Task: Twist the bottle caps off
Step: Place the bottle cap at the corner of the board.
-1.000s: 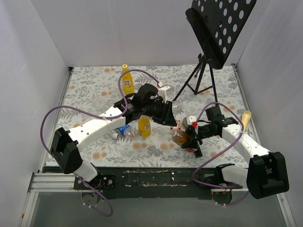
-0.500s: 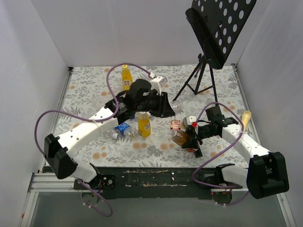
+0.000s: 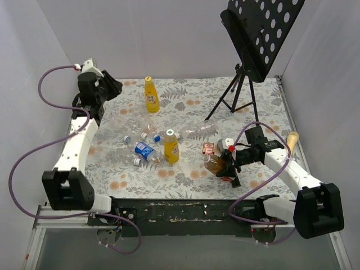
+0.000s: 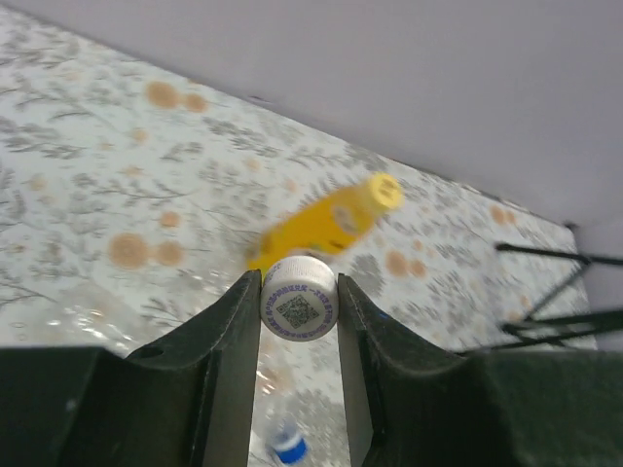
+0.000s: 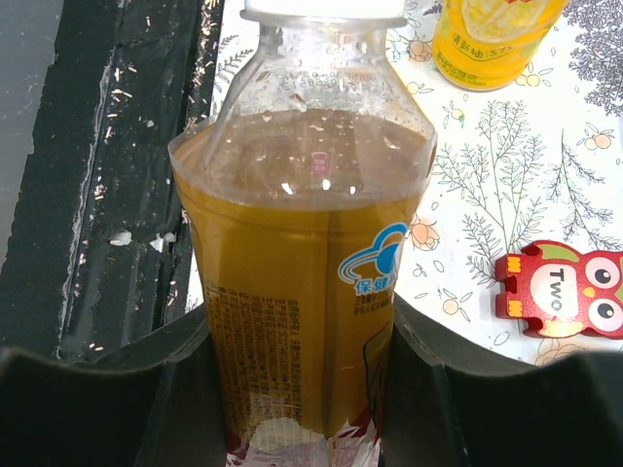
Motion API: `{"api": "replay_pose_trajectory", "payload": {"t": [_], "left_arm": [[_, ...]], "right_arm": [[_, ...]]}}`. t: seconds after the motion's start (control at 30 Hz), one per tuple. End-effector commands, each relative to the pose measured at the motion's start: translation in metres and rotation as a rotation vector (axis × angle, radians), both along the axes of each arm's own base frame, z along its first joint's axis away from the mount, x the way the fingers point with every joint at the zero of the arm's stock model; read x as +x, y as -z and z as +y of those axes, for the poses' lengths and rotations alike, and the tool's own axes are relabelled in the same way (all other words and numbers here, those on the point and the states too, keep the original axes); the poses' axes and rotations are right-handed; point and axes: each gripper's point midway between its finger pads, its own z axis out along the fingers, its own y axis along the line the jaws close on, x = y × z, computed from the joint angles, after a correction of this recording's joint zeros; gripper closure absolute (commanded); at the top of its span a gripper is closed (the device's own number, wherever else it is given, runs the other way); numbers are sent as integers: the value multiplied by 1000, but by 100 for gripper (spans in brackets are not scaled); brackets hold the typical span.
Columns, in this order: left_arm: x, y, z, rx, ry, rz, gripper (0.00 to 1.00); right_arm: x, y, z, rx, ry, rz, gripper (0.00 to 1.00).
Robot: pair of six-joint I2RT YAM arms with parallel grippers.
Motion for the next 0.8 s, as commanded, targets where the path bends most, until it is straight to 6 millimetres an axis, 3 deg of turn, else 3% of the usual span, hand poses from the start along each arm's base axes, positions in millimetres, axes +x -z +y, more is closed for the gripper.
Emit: {"api": "replay_pose_trajectory", "payload": {"t": [0.0, 0.13, 0.17, 0.27, 0.4, 0.53, 0.63, 0.77], "left_arm": [[52, 36, 75, -45, -182, 70, 100], [99, 83, 118, 8, -318, 202, 100], [120, 106, 135, 49, -390, 270, 100], [144, 154, 153, 114, -447, 382, 100], [162, 197, 160, 158, -443, 479, 98], [169, 221, 161, 167, -435, 513, 94], [173, 233, 157, 158, -411, 528, 85], [178, 240, 156, 161, -400, 542, 61]], "right_arm": [[-2, -13, 5, 45, -20, -17, 99], [-3, -14, 5, 48, -22, -17, 99], [-4, -14, 5, 47, -22, -16, 99], [-4, -14, 5, 49, -22, -17, 99], [-4, -13, 5, 46, -23, -15, 99], [-3, -12, 5, 42, -22, -13, 99], [-2, -12, 5, 40, -21, -10, 99], [-2, -10, 4, 35, -20, -2, 99]]}}
